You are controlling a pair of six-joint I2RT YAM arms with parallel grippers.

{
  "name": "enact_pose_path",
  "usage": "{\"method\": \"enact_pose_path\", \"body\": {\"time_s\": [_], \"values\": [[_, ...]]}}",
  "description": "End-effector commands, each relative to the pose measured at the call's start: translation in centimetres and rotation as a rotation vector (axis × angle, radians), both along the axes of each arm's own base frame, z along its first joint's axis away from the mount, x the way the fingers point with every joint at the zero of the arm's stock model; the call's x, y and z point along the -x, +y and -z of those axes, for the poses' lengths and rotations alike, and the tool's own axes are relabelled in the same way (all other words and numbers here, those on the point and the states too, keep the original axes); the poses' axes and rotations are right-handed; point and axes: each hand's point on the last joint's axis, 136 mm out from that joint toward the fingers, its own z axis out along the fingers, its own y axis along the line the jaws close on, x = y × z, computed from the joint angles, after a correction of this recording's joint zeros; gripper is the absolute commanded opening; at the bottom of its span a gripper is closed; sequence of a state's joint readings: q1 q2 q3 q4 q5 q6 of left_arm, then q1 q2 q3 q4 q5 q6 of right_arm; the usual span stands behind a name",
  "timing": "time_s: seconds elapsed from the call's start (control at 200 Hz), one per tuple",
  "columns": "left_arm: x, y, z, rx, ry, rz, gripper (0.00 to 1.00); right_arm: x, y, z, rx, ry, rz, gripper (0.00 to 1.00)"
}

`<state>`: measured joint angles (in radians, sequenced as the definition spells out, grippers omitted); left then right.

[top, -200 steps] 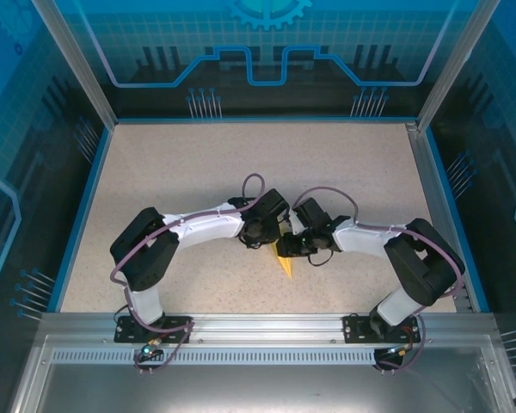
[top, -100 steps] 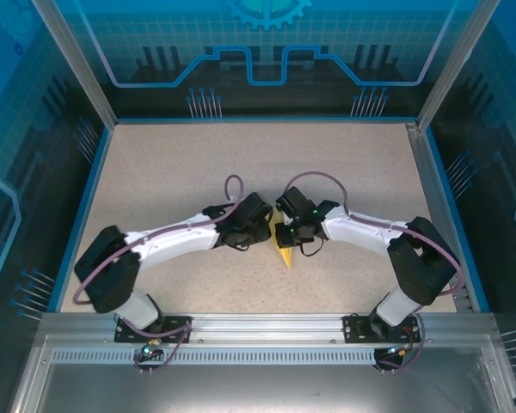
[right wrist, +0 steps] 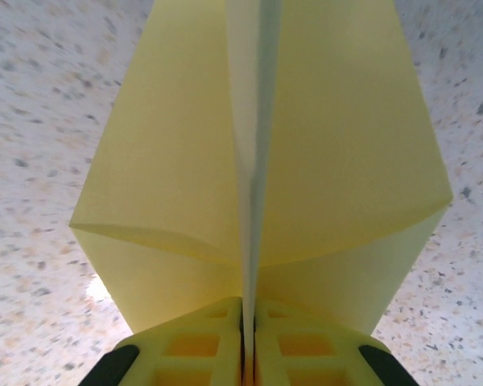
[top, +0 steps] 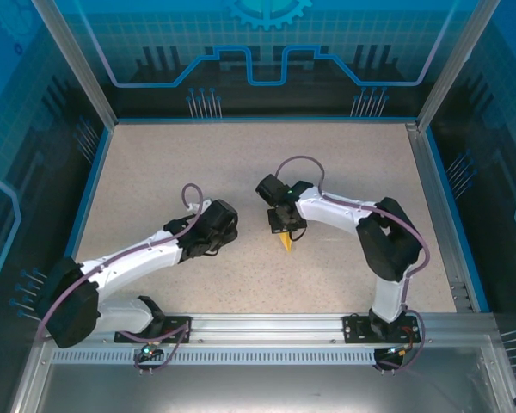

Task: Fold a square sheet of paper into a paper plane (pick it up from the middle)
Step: Move a paper plane to the center of the table.

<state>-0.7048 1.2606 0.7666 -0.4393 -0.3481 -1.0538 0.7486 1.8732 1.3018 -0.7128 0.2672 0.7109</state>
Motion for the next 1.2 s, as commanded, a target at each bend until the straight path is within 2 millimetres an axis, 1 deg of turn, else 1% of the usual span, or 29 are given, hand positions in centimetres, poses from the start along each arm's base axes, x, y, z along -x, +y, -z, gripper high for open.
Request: {"method": "enact_pose_path", "body": {"time_s": [0.0, 0.11, 0.27, 0.44, 0.525, 0.645, 0.745, 0.785, 0.835, 0.9, 0.945, 0.985, 1.07, 1.17, 1.195], "values": [[0.1, 1.3, -0.1, -0.009, -0.017, -0.049, 0.41, 0.6, 0.9, 0.7, -0.003, 0.033, 0.018, 0.11], [0.1, 1.9, 0.1, -0.005, -0.017, -0.062, 0.41, 1.0, 0.6, 2.2, 0.012, 0.067, 0.036, 0.12], [0.0, 2.4, 0.1, -0.007, -0.019, -0.063, 0.41, 1.7, 0.4, 4.1, 0.015, 0.107, 0.048, 0.16], [-0.1, 2.3, 0.1, 0.0, -0.014, -0.057, 0.41, 2.4, -0.2, 5.7, 0.025, 0.14, 0.066, 0.21], [-0.1, 2.3, 0.1, 0.001, -0.013, -0.054, 0.41, 2.6, -0.4, 6.4, 0.018, 0.151, 0.072, 0.25], [-0.1, 2.2, 0.2, 0.0, -0.009, -0.053, 0.41, 3.5, -1.0, 8.0, 0.047, 0.193, 0.079, 0.27], [0.0, 2.2, 0.2, 0.001, -0.006, -0.051, 0.41, 4.0, -0.9, 9.4, -0.014, 0.228, 0.103, 0.27], [-0.1, 2.2, 0.1, 0.003, -0.009, -0.049, 0.4, 4.0, -0.7, 9.6, -0.053, 0.236, 0.114, 0.26], [-0.1, 2.1, 0.1, 0.001, -0.007, -0.043, 0.4, 3.8, -0.8, 9.0, -0.07, 0.22, 0.12, 0.25], [-0.1, 2.1, 0.0, -0.004, -0.008, -0.039, 0.4, 3.0, -1.0, 7.6, -0.06, 0.186, 0.102, 0.27], [-0.1, 2.2, 0.0, -0.011, -0.009, -0.037, 0.4, 2.5, -0.5, 6.2, -0.073, 0.165, 0.066, 0.3], [-0.1, 2.4, 0.0, -0.018, -0.01, -0.039, 0.4, 2.1, 0.1, 5.0, -0.089, 0.143, 0.031, 0.31], [-0.2, 2.4, -0.1, -0.03, -0.017, -0.029, 0.4, 1.3, 1.2, 2.1, -0.103, 0.083, -0.023, 0.35], [-0.6, 2.5, -0.8, -0.048, -0.051, -0.008, 0.39, 0.4, 1.8, -1.7, -0.106, 0.009, -0.07, 0.44], [-0.8, 2.6, -1.1, -0.057, -0.063, -0.005, 0.4, 0.2, 2.0, -2.7, -0.113, -0.015, -0.079, 0.47]]}}
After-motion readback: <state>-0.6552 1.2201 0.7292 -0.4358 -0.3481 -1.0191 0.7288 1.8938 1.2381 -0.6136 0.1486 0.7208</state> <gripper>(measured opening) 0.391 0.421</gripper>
